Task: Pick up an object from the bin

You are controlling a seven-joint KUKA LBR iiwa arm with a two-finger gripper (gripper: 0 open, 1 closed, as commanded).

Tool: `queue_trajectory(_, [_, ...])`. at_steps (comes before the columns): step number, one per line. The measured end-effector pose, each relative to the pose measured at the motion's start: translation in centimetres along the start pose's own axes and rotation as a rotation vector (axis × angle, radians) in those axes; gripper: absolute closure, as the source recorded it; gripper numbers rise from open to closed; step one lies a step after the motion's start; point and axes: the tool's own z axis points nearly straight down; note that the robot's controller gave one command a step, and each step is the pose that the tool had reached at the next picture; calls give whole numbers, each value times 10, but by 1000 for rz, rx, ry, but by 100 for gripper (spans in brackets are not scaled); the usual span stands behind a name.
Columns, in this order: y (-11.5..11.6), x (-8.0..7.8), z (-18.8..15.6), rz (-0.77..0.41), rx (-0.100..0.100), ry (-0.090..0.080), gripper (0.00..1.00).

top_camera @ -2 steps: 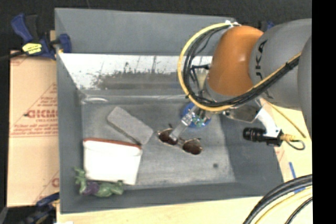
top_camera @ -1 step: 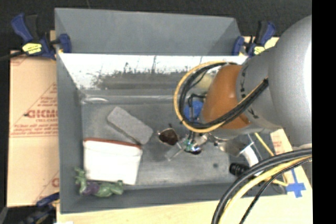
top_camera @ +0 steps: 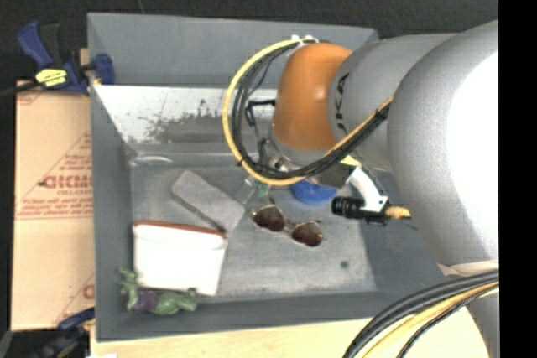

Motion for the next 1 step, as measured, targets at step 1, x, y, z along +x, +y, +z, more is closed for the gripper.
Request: queue_trajectory(1, [0,-1,0,-2,1,-1,0])
